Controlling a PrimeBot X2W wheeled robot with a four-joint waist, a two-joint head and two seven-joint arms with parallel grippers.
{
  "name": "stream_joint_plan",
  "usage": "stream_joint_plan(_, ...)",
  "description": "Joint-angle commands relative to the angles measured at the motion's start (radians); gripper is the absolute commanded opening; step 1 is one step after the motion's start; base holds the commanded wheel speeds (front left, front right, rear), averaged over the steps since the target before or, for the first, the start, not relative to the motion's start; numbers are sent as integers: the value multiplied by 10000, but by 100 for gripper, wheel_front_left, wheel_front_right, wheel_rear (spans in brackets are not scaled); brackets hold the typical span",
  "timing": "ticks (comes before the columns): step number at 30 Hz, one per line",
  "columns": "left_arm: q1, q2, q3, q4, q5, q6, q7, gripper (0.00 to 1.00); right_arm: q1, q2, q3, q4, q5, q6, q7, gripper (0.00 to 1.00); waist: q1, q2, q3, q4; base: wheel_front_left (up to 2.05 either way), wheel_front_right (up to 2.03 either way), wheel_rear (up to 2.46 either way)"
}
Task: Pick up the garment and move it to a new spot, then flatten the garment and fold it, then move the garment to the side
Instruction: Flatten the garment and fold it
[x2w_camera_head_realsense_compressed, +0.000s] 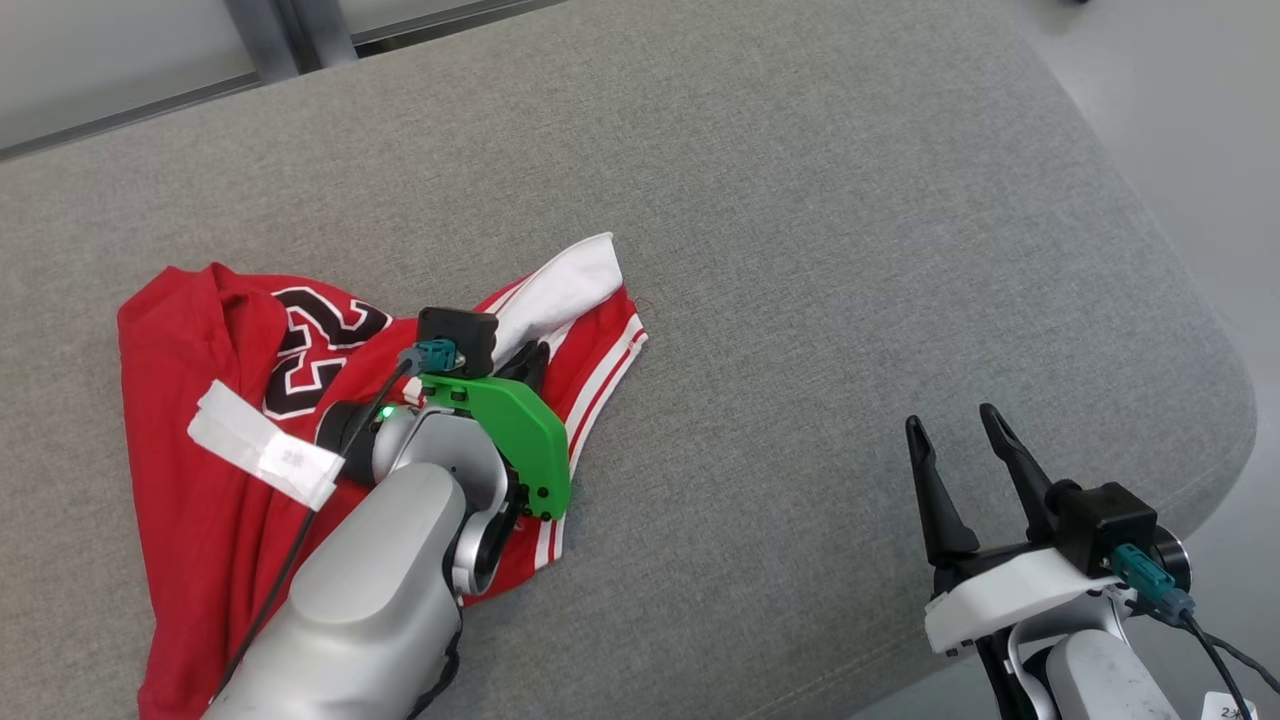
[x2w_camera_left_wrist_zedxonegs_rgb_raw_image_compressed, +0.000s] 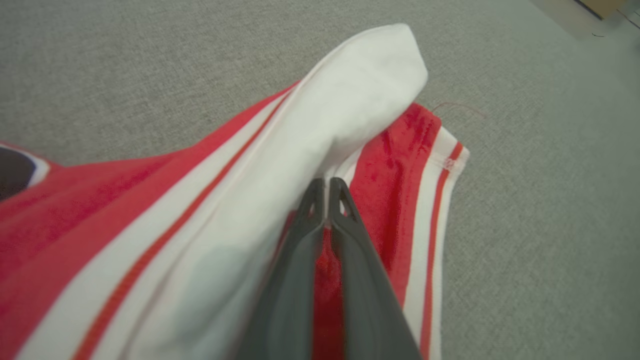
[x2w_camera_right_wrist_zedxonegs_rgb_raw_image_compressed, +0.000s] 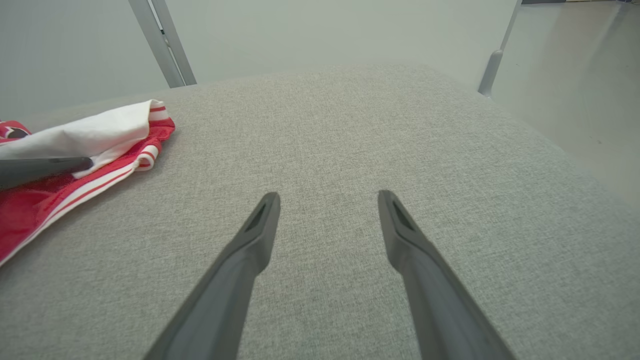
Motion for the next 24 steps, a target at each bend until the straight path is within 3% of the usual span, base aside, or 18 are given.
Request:
stream_joint_plan(1,-90,-49,23,-187,-119,-83,-57,0,73,-1,-19,21,14,-7,-30,100,0,0,-46,17,0,0,0)
stream_joint_plan(7,352,-330,-61,-2156,-674,-347,380,0,228,-1,-101,39,-115,-7,-30,100,0,0,-272,164,0,0,0)
stream_joint_plan(14,1143,-561,-575,-4199,-1533,-83,1841,0,144,-3,66,28,4,-7,-30,100,0,0,-356,110,0,0,0)
stream_joint_plan(19,1603,-617,-942,-4257,-1622,373,2395,0,-23,-7,251,6,159,-7,-30,100,0,0,-199,-209,0,0,0)
stream_joint_plan(24,1658,-794,-1089,-3522,-1628,602,2053,0,-63,-2,226,29,217,-7,-30,100,0,0,68,-541,0,0,0)
